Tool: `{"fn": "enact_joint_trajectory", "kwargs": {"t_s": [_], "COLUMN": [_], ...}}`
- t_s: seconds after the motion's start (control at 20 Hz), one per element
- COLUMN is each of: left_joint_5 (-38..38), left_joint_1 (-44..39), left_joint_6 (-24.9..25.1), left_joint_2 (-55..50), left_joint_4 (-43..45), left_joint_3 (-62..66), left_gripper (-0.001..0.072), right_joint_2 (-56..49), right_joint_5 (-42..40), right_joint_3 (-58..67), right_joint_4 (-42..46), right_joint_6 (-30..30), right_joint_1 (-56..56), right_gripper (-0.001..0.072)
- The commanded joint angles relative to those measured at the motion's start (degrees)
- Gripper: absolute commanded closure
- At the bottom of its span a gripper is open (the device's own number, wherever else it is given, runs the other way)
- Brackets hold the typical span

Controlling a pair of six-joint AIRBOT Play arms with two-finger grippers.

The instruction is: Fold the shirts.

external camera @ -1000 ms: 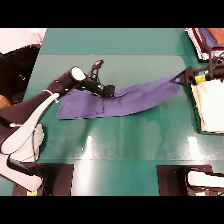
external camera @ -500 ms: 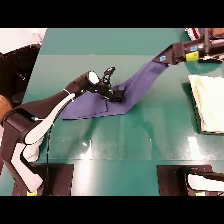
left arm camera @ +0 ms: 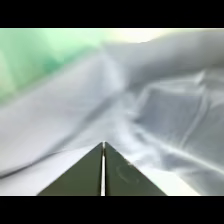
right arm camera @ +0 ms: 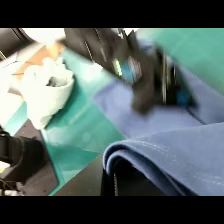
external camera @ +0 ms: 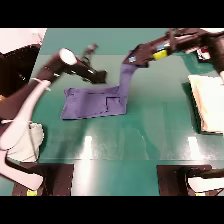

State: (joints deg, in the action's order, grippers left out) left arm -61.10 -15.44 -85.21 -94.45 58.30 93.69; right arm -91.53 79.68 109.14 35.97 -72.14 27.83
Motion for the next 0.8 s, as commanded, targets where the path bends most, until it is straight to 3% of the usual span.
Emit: {"fn": "enact_joint_trajectory", "kwargs": {"t_s": [0.0, 0.15, 0.2, 0.25, 0.3, 0.4, 0.45, 0.5, 0.6, 0.75], "left_joint_5": [-3.3, -5.4, -6.1, -6.9, -7.7, -9.4, -10.5, -11.4, -12.1, -12.3], "left_joint_1": [11.1, 19.9, 22.4, 24.3, 25.9, 27.3, 27.5, 27.5, 27.5, 27.5], "left_joint_6": [0.2, 0.2, 0.2, 0.3, 0.3, 1.3, 1.7, 1.7, 1.7, 1.7], "left_joint_2": [10.6, 18.3, 20.1, 21.4, 22.4, 23.1, 23.1, 23.1, 23.1, 23.1], "left_joint_4": [8.1, 11.7, 12.0, 12.0, 12.0, 12.0, 12.0, 12.0, 11.5, 10.9], "left_joint_3": [0.3, 0.3, 0.3, 0.3, 0.3, 0.3, 0.3, 0.3, 0.3, 0.3], "left_gripper": [0.0680, 0.0680, 0.0680, 0.0680, 0.0680, 0.0680, 0.0680, 0.0680, 0.0680, 0.0680], "right_joint_2": [-5.9, -15.0, -17.9, -20.1, -21.7, -22.2, -21.7, -20.8, -17.9, -10.7], "right_joint_5": [-5.7, -14.2, -16.1, -17.4, -18.0, -14.9, -12.0, -8.8, -5.5, -7.3], "right_joint_3": [3.1, 7.7, 9.4, 10.1, 9.9, 7.2, 5.7, 3.7, -2.2, -15.3], "right_joint_4": [-2.6, -3.3, -3.3, -3.3, -3.3, -3.0, -2.8, -2.8, -1.0, 5.3], "right_joint_6": [1.3, 4.0, 4.9, 5.4, 5.4, 5.2, 4.5, 4.5, 4.2, 3.1], "right_joint_1": [8.5, 16.9, 19.0, 20.6, 21.7, 21.1, 19.9, 18.1, 13.8, 6.2], "right_gripper": [0.0694, 0.0688, 0.0603, 0.0377, 0.0195, 0.0209, 0.0295, 0.0316, 0.0316, 0.0316]}}
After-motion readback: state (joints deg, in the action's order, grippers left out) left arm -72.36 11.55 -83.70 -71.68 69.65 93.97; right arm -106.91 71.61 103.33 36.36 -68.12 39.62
